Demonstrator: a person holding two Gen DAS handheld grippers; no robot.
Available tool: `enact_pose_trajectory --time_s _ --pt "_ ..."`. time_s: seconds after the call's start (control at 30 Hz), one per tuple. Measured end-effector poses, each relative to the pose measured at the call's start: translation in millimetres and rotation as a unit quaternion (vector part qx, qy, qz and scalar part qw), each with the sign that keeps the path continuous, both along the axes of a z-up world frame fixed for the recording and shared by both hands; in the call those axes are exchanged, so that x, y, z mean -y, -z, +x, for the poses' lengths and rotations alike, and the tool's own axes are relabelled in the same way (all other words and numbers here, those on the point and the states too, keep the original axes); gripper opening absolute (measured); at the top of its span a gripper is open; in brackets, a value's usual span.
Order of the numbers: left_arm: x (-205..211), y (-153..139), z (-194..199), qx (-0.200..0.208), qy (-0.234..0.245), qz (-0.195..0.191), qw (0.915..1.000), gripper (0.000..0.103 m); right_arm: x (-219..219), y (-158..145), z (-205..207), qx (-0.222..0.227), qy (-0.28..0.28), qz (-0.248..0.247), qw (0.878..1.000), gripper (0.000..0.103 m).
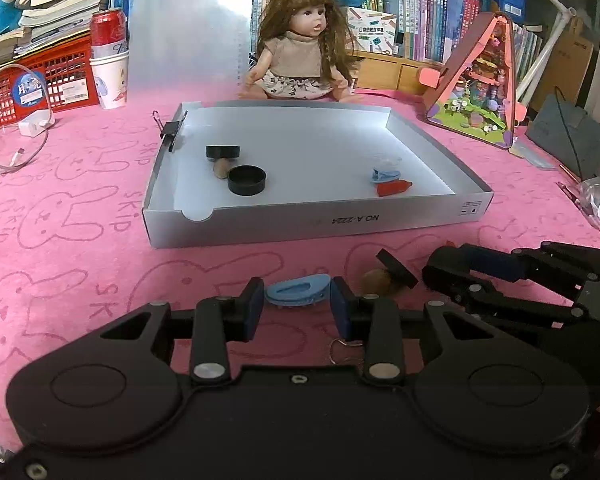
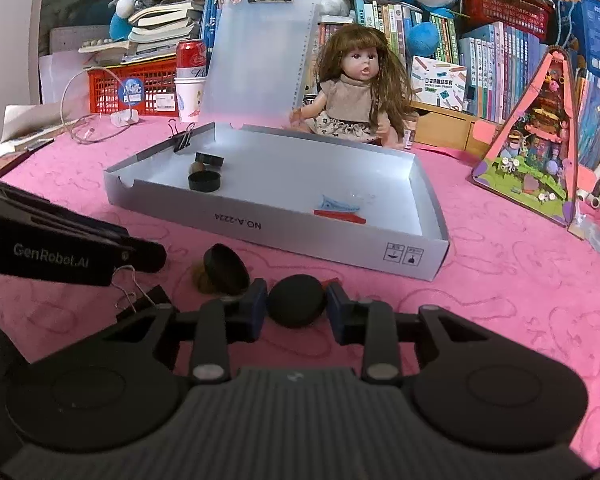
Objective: Organize rigid objects
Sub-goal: 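Grasp the light-blue clip with the left tool while the right grasps a black round piece, then carry both objects over the tray and open the right tool to drop the black piece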
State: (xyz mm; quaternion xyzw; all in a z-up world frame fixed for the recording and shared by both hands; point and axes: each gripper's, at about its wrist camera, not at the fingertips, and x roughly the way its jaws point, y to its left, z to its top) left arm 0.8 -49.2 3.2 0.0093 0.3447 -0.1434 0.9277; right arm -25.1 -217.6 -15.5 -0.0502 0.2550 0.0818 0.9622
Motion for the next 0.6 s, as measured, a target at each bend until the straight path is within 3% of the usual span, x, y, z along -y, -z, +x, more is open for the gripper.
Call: enact_pose_trajectory --time_s 0.6 --pt "-10 -20 -7 0.024 -0.003 -0.009 0.9997 0.034 17 -26 5 0.006 0.024 0.035 0.999 0.038"
